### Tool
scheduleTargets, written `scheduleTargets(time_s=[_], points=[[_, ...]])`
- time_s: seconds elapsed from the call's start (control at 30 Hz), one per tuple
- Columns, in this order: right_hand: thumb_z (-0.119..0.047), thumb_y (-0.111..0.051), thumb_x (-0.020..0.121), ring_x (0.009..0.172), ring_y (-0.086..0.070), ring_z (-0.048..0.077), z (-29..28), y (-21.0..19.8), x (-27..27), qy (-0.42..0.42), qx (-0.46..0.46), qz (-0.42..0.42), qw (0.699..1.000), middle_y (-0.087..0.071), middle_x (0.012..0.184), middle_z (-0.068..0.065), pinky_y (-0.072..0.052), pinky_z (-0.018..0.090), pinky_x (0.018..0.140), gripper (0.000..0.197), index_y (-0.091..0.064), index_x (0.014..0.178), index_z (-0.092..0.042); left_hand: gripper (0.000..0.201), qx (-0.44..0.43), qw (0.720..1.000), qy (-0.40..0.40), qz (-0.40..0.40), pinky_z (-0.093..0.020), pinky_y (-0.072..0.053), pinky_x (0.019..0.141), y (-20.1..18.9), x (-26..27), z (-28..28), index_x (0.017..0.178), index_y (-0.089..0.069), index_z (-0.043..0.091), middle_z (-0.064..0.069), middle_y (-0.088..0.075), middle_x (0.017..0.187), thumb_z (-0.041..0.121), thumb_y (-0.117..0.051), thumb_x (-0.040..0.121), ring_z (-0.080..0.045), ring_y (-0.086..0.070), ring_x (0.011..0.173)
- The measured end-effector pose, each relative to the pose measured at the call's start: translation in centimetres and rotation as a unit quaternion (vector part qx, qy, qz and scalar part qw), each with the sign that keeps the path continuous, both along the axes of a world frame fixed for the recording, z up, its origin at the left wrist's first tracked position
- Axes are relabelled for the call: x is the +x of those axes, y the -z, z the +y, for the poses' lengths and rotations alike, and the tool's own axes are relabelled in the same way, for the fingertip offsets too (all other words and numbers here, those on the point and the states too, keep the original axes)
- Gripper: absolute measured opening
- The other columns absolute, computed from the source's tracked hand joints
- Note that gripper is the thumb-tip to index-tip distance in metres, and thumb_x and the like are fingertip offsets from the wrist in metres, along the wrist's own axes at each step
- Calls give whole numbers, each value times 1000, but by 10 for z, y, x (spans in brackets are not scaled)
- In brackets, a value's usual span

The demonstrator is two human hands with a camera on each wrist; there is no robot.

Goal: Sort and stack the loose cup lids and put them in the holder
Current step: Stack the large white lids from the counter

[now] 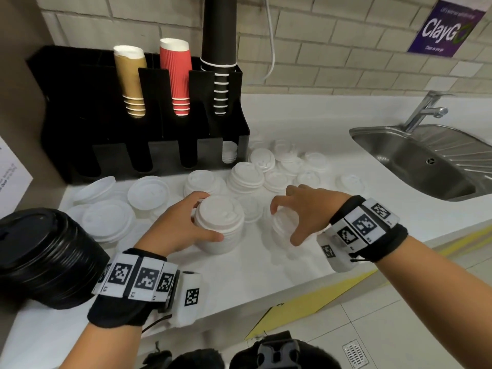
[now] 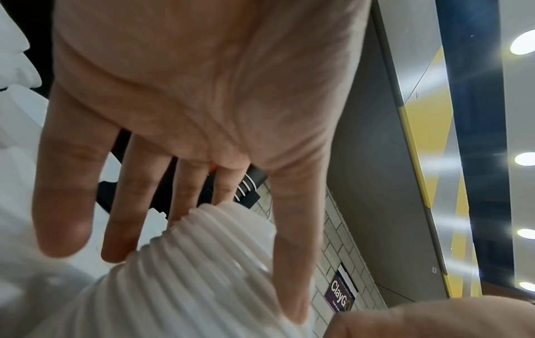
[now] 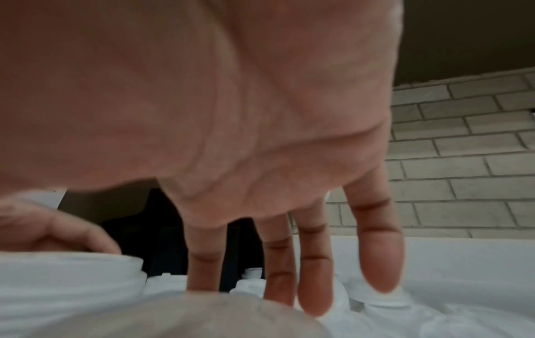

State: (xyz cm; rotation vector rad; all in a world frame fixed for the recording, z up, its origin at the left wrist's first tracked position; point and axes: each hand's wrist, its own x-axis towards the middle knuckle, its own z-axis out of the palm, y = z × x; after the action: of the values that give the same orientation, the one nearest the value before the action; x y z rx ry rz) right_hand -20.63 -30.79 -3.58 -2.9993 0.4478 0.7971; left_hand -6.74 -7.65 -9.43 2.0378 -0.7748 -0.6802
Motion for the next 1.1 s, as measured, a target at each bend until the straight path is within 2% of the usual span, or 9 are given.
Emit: scheduleTargets(time_s=[0.13,0.23,0.37,0.47,0.53,0.7,0.83,0.97,1.1], points=[[-45,-76,71,115,-41,22,-9,-4,20,30,41,-100,994,-38,117,-1,-45,41,93,78,-36,138,-41,80,3,1000,-1,3,-40,-51,84,-1,0,-1,129,-47,37,14,-53,124,25,-90,62,-17,-56,110],[-40,-74,78,117,-47,23,-31,-10,29,68,79,-169,980,-44,130,5,-41,36,100,78,-34,145,-32,78,4,1000,-4,7,-40,-50,83,-1,-1,-3,126,-47,39,14,-53,123,26,-91,62,-17,-56,109],[-21,-70,85,109,-55,20,-61,-12,24,89,81,-153,981,-54,128,6,-42,27,92,50,-51,131,-23,77,1,1000,-6,9,-37,-49,79,0,0,-4,125,-48,40,15,-53,122,26,-91,62,-15,-56,107],[-16,-79,75,114,-51,23,-61,-1,23,64,53,-35,996,-49,126,5,-41,33,97,67,-47,134,-26,77,-3,1000,-9,11,-35,-48,77,0,0,-4,124,-49,39,17,-54,120,25,-91,61,-13,-57,106],[-18,-83,70,116,-49,26,-57,9,24,43,35,-5,998,-46,126,6,-41,38,99,78,-41,136,-24,76,-6,1000,-11,11,-33,-48,75,0,-1,-4,122,-49,39,21,-54,117,24,-91,61,-11,-57,105],[-22,-85,66,101,-51,25,-57,24,31,22,49,-40,998,-47,118,7,-45,37,88,74,-41,125,-19,74,-3,1000,-15,14,-30,-46,71,-1,-1,-5,117,-49,42,23,-54,113,23,-91,60,-4,-56,100],[-28,-81,68,97,-47,23,-62,20,35,16,-5,-29,999,-45,114,6,-46,36,79,72,-37,125,-24,73,-1,1000,-22,15,-33,-48,78,-1,-1,-5,115,-49,42,23,-55,112,21,-92,59,-7,-56,102],[-38,-79,66,110,-42,24,-68,7,37,-5,-112,-18,994,-42,116,4,-42,33,76,80,-34,132,-29,73,2,1000,-24,18,-35,-49,85,-1,-2,-6,114,-49,43,24,-55,111,19,-92,59,-9,-56,104],[-46,-77,65,117,-41,28,-63,-21,42,-29,-203,-80,975,-42,128,7,-41,37,85,86,-32,137,-30,80,10,1000,-21,17,-29,-44,82,-3,-2,-5,119,-46,41,23,-53,115,19,-92,58,-6,-55,103]])
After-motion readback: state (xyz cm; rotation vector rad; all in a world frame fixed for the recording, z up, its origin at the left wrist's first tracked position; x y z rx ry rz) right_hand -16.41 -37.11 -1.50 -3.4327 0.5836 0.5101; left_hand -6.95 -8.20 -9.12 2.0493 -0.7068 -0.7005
